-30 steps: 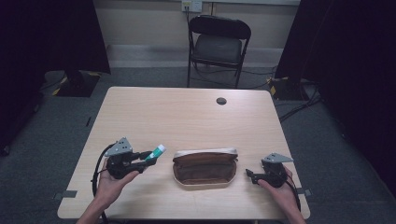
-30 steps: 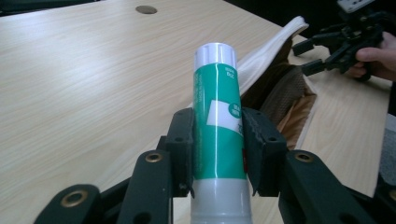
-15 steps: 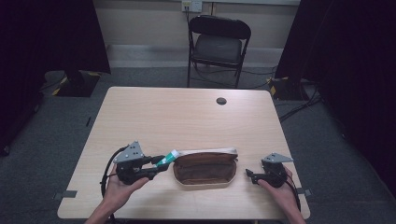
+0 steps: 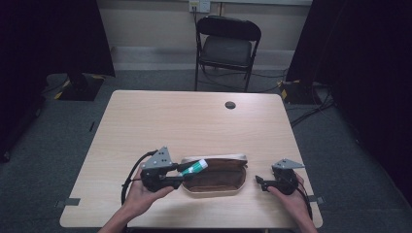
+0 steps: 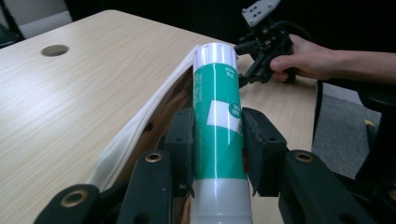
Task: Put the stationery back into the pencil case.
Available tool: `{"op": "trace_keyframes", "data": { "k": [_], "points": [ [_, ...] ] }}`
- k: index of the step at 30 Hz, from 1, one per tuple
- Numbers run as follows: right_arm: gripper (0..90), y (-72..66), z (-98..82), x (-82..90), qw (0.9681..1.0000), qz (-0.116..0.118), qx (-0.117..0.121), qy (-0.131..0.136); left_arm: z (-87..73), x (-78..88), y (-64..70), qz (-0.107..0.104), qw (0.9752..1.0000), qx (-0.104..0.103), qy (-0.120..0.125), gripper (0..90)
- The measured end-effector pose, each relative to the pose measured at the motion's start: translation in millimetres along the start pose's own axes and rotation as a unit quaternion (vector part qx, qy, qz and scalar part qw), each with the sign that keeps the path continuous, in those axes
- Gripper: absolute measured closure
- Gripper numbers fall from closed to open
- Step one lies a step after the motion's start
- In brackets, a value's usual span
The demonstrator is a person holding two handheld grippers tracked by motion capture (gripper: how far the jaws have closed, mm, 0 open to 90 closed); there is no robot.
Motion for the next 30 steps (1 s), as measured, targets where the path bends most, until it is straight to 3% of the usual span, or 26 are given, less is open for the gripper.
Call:
{"op": "trace_keyframes", "data": {
  "k": [3,5,9,19,24,26,30],
  "points": [
    [17.3,-0.2,0.4,-0.6,1.0000,-0.002,0.000,0.000,0.6,-9.9,1.8,-0.008,0.9999,-0.002,-0.008,65.9],
    [17.3,-0.2,0.5,-0.6,1.0000,-0.002,0.000,0.000,-0.9,-17.6,2.4,-0.014,0.9998,0.011,-0.011,65.9],
    [17.3,-0.2,0.5,-0.6,1.0000,-0.002,0.000,0.000,-2.7,-25.9,3.0,-0.008,0.9997,0.005,-0.024,65.9],
    [17.4,-0.2,0.5,-0.6,1.0000,-0.002,0.000,0.000,-15.3,-50.2,-8.8,-0.010,0.9979,0.019,-0.062,65.9],
    [17.4,-0.2,0.5,-0.6,1.0000,-0.002,0.000,0.000,-17.4,-61.6,-15.6,0.008,0.9968,0.024,-0.076,65.8],
    [17.3,-0.2,0.5,-0.6,1.0000,-0.002,0.000,0.000,-18.6,-66.2,-19.0,0.018,0.9959,0.013,-0.087,65.8],
    [17.4,-0.2,0.5,-0.6,1.0000,-0.002,0.000,0.000,-20.8,-71.7,-27.8,0.033,0.9950,0.013,-0.093,65.8]
  ]
}}
Point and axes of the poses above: each handheld gripper's, and its own axes: x roughly backward along the jaws, z roughly out of its top, y roughly to its right, the point moved 1 cm from there along -x, roughly forward along the jaws, and after that the axes turned 7 degrees about x, right-handed, at the moved point
